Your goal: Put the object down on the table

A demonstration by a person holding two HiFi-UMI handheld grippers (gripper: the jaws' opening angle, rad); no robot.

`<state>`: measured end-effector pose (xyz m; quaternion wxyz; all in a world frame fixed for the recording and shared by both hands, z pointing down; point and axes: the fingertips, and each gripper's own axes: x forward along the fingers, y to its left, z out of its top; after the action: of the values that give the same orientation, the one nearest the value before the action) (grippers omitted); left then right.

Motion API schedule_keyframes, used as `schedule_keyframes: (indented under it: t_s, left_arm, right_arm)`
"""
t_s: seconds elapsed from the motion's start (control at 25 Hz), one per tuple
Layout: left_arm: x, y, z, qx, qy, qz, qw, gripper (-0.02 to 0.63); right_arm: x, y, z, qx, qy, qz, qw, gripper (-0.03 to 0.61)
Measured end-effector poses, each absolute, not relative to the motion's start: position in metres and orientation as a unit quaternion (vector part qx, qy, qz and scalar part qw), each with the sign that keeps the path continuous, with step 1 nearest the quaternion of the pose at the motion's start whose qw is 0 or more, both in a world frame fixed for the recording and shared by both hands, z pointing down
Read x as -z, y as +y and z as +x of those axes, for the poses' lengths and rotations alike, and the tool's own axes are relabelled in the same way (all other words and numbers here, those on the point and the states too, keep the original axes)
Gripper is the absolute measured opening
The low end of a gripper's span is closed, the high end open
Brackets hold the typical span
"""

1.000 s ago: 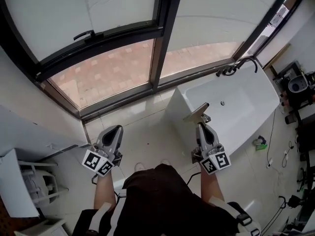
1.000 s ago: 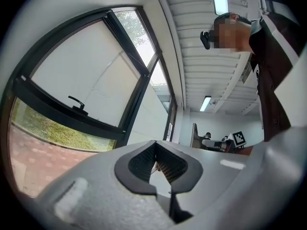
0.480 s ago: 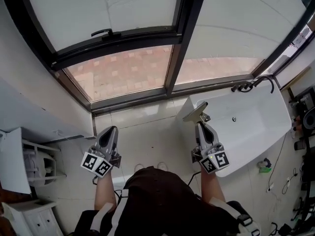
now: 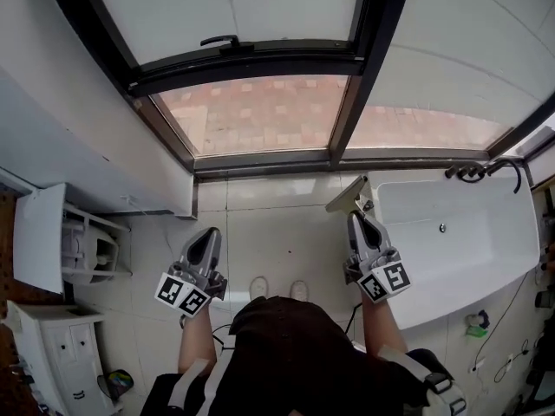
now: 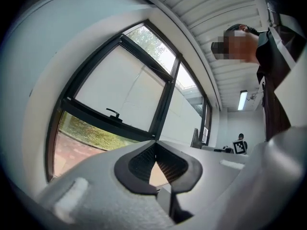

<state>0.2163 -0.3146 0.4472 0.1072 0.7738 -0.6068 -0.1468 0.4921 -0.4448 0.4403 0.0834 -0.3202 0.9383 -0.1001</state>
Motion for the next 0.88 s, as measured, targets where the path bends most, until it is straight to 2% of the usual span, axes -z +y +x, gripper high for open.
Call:
schedule_keyframes:
  t_s: [0.2,0.36,0.72,0.88]
  left_arm:
    - [-0.470,-0.281,0.223,0.130,-0.652,0.738,0.116,-0.003]
    - [-0.477,-0.258,0.192,0.154,-0.673,0.712,0.125,-0.003]
    - [-0.451,-0.217,0.120,0.173,-0.728,0.658,0.080,-0.003]
    - [-0.449,-0.183,0.091,0.228,-0.745,0.622,0.079,-0.003]
  right_arm:
    - [-0.454,-0.445,0.456,0.090,0.962,-0.253,0.048,0.000]
    - [-0.438,-0.438,0.415,0.081,0.970,-0.220,0.068,0.000]
    - [-0.419,-0.424,0.331,0.087,0.981,-0.155,0.073,0.002]
    - [-0.421,-0.412,0.300,0.083,0.986,-0.125,0.067,0.001]
